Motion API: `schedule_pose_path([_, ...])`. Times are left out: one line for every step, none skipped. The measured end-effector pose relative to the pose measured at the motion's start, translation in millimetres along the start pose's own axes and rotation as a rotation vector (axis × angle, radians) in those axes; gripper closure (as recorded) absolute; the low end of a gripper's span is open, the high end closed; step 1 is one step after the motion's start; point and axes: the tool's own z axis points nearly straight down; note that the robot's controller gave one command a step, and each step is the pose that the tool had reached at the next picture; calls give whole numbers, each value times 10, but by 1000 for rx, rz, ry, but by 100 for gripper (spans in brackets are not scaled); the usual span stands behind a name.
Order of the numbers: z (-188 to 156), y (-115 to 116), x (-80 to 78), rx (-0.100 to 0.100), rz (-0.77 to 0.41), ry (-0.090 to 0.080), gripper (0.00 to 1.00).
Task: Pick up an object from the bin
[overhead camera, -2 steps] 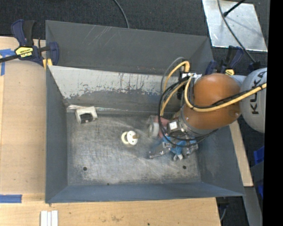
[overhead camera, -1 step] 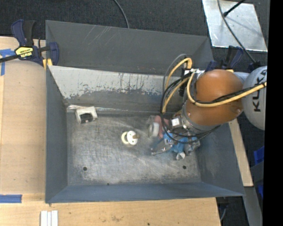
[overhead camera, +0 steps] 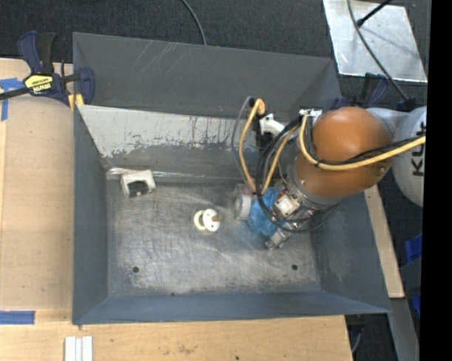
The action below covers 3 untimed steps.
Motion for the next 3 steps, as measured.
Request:
schedule_pose_path([0, 1, 0, -1, 0, 0, 100])
schedule_pose_path([-437, 13, 62, -3, -15, -5, 100])
schedule_pose_path([-862, 20, 1, 4, -16, 1, 100])
